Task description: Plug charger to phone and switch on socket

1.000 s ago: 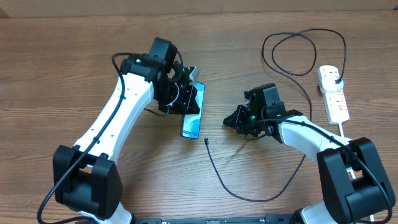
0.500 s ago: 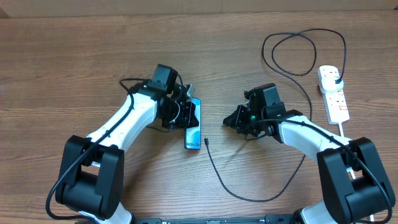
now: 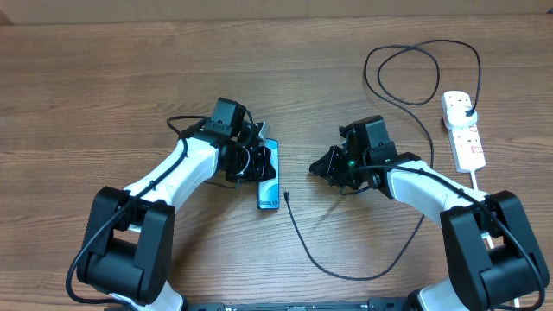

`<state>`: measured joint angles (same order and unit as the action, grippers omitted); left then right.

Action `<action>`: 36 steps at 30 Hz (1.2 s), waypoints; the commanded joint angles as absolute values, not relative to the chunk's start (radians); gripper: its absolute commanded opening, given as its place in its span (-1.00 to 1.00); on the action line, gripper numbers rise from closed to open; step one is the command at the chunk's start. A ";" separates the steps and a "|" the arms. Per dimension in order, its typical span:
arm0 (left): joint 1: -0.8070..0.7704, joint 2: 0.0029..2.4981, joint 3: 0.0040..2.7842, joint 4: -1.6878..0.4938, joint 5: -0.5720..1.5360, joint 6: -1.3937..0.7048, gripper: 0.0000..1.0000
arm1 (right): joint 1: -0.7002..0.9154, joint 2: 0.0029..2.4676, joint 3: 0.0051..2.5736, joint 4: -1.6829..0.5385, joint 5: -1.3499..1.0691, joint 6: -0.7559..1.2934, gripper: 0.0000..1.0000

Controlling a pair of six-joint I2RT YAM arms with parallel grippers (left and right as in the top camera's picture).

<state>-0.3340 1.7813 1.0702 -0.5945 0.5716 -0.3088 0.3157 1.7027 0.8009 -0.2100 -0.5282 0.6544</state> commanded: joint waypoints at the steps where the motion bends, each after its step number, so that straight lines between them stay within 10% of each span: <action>1: -0.335 1.762 1.066 -0.586 0.591 -0.315 -0.92 | 0.320 1.691 0.806 -0.208 -0.536 0.653 -0.76; 36: -0.336 1.762 1.066 -0.587 0.540 -0.319 -0.91 | 0.320 1.691 0.806 -0.208 -0.536 0.653 -0.75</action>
